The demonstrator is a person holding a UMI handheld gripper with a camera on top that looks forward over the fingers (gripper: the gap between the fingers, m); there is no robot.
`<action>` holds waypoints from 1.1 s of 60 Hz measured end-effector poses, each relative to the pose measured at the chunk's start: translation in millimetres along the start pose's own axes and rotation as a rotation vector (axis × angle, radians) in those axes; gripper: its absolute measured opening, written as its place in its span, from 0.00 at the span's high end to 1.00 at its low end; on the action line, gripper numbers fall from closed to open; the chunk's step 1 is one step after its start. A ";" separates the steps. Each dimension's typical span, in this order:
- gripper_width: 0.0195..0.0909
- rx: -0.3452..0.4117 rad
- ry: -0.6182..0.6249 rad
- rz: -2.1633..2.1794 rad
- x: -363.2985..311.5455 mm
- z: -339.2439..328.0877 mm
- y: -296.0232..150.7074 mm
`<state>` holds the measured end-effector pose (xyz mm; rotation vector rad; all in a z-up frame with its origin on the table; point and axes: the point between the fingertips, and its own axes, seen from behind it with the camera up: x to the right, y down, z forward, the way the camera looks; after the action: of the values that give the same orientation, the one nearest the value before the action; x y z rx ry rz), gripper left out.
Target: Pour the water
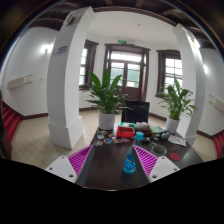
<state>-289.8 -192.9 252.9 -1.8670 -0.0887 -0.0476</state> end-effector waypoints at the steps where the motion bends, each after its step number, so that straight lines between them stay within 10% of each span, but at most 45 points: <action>1: 0.19 0.000 0.004 -0.002 3.4 2.6 1.1; 52: 0.20 0.090 -0.080 0.073 85.6 199.1 99.8; 66: 0.68 0.197 -0.105 0.073 84.7 207.5 92.9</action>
<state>-200.1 -18.5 110.1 -1.6733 -0.0945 0.1066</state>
